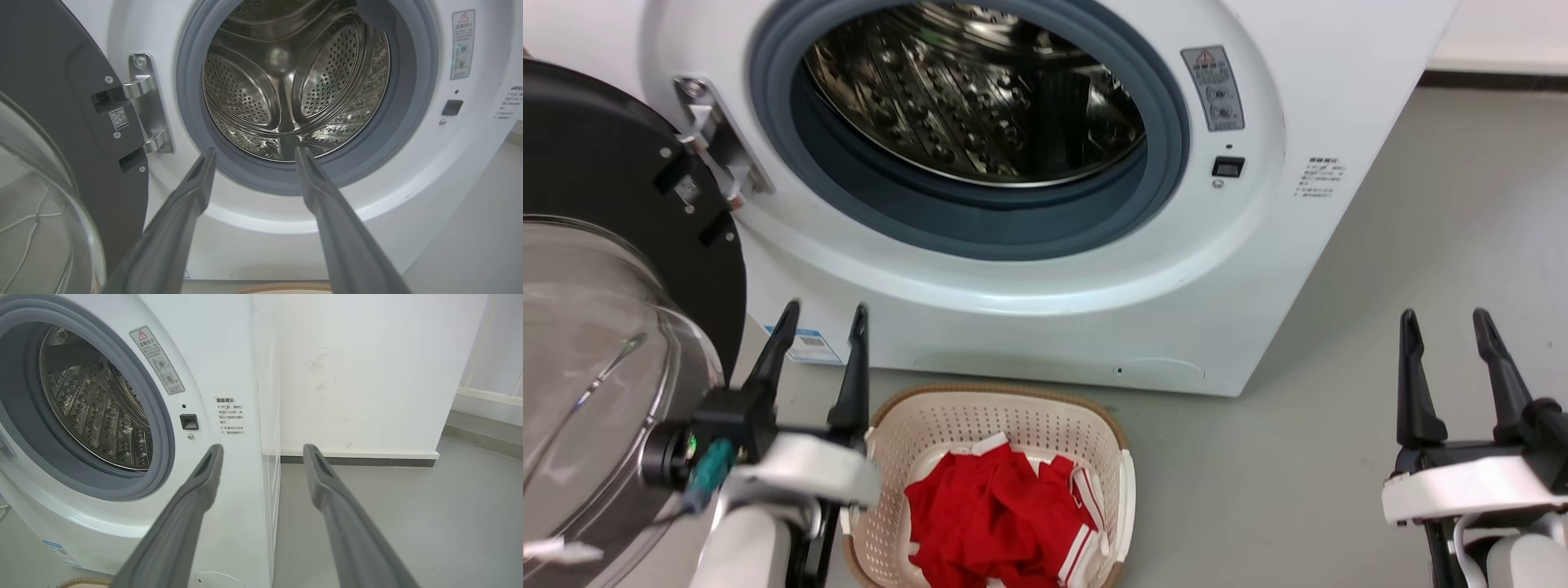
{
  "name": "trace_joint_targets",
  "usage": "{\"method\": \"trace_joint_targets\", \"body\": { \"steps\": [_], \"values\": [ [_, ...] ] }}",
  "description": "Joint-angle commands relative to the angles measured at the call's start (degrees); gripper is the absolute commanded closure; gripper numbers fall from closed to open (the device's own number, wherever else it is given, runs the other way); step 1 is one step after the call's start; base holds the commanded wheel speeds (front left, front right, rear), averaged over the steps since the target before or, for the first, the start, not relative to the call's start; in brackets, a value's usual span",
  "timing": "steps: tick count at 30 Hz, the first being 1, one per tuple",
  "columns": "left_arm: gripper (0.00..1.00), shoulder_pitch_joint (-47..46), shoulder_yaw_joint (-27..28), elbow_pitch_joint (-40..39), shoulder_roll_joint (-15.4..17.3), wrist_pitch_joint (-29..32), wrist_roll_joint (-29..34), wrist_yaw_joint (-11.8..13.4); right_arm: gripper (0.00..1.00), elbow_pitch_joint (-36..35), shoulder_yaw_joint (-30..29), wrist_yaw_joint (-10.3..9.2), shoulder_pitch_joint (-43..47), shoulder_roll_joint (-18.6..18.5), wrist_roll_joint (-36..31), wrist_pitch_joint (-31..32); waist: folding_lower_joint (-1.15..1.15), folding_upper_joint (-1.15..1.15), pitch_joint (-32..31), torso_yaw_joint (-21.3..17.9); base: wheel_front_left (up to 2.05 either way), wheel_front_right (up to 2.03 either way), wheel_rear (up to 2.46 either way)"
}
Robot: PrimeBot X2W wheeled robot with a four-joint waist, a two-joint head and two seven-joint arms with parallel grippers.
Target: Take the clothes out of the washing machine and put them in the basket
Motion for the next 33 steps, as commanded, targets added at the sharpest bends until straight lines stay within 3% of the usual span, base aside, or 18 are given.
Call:
{"method": "trace_joint_targets", "body": {
  "steps": [1,15,33],
  "values": [
    [0.00,2.06,0.66,-1.21,-0.41,-0.12,1.30,0.34,0.00,0.02,-0.05,-0.04,1.07,-0.08,0.27,-0.11,0.01,-0.01,-1.44,0.32,0.00,0.00,0.00],
    [0.00,14.87,4.96,-9.50,-4.65,-0.13,7.68,0.63,0.00,0.26,-0.33,-0.04,6.70,-0.07,1.61,-0.11,0.01,-0.01,-6.37,-1.12,0.00,0.00,0.00],
    [0.00,16.68,5.79,-11.07,-5.36,-0.13,11.17,0.25,0.00,-0.01,0.81,-0.04,9.19,-0.07,2.16,-0.11,0.01,-0.01,-8.61,-3.54,0.00,0.00,0.00]
  ]
}}
